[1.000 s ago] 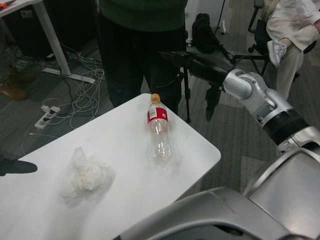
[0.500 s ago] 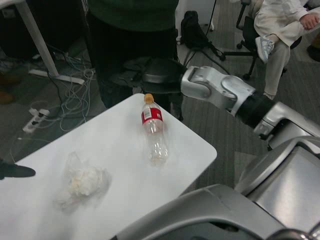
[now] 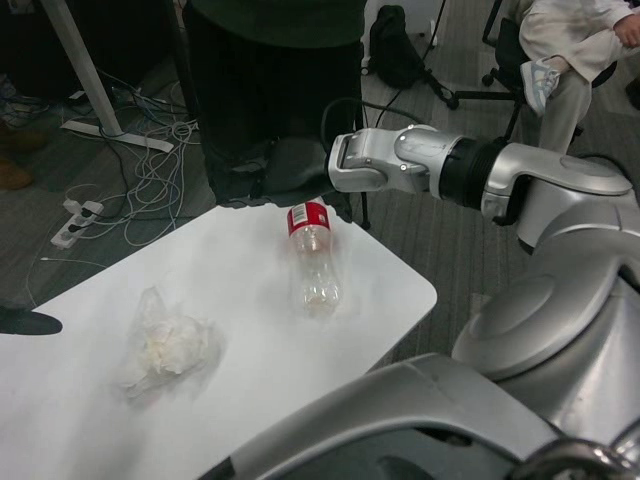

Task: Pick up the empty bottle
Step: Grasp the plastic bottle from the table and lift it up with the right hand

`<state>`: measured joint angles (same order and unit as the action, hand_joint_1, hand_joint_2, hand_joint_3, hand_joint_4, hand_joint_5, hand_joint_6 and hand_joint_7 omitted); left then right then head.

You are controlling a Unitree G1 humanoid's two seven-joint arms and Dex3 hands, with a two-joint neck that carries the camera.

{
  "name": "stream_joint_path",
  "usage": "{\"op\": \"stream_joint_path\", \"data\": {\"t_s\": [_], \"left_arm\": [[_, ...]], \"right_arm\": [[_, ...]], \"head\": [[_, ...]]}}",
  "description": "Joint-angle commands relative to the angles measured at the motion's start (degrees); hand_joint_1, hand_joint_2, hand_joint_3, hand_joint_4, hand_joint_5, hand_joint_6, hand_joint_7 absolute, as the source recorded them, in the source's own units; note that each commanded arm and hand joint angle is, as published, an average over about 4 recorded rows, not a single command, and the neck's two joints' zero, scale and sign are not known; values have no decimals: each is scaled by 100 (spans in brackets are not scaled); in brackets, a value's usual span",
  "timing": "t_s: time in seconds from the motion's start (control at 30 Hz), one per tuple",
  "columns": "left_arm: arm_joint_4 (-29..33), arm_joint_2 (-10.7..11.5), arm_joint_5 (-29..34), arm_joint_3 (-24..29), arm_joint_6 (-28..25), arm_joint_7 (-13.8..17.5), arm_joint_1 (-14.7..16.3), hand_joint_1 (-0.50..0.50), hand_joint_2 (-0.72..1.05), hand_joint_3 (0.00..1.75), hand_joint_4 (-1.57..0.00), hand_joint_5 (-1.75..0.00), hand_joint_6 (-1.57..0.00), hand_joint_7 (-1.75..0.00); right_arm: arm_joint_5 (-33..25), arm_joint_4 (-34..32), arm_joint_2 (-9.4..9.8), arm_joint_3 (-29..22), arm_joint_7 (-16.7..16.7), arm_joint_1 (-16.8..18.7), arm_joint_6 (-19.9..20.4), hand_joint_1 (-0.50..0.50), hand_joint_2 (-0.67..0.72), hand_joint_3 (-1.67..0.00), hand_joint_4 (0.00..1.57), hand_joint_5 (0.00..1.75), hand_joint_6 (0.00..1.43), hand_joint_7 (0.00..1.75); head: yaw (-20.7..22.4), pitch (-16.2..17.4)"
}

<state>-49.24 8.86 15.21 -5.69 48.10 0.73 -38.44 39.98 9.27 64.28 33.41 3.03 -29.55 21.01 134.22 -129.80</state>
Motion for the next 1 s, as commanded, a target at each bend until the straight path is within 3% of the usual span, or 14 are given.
{"op": "stream_joint_path", "data": {"t_s": [0.03,0.2,0.37,0.47,0.67,0.8,0.83,0.93,0.97,1.0], "left_arm": [[-9,72,24,-15,15,24,-85,-50,-68,4,0,0,0,0],[2,110,41,-52,15,24,-76,-50,-66,2,0,0,0,0],[2,152,109,-121,15,24,-76,-50,-64,0,0,0,0,0],[2,180,164,-160,15,26,-76,-50,-64,0,0,0,0,0],[2,196,206,-200,15,77,-63,-50,-64,0,0,0,0,0],[20,204,226,-208,15,77,-30,-50,-64,0,0,0,0,0],[20,204,243,-215,15,77,-23,-50,-64,0,0,0,0,0],[20,204,314,-250,15,77,5,-50,-64,0,0,0,0,0],[22,204,325,-257,17,77,16,-50,-64,0,0,0,0,0],[24,204,325,-257,20,77,21,-50,-64,0,0,0,0,0]], "right_arm": [[-16,1,135,304,-41,37,-47,-17,-22,-8,0,0,0,0],[41,73,253,695,-145,17,-53,-17,-22,-8,0,0,0,0],[366,256,133,934,-237,11,-40,-17,-22,-12,0,0,0,0],[399,499,-34,1011,-248,15,4,-15,-22,-8,0,0,0,0],[819,1073,-549,275,-224,371,285,-16,-26,-16,0,0,0,0],[1146,1748,-1003,-199,-276,463,850,-17,-37,-20,0,5,0,9],[1208,1961,-1124,-311,-309,468,1032,-16,-41,-28,0,15,0,23],[1362,2413,-1337,-582,-505,494,1492,-15,-53,-65,7,82,14,108],[1496,2499,-1392,-681,-575,525,1573,-16,-54,-73,14,104,22,129],[1584,2523,-1419,-727,-602,547,1573,-18,-54,-79,21,119,31,138]], "head": [[13,17],[25,34],[19,62],[-10,73],[-62,37],[-97,-13],[-101,-12],[-127,12],[-145,20],[-169,28]]}}
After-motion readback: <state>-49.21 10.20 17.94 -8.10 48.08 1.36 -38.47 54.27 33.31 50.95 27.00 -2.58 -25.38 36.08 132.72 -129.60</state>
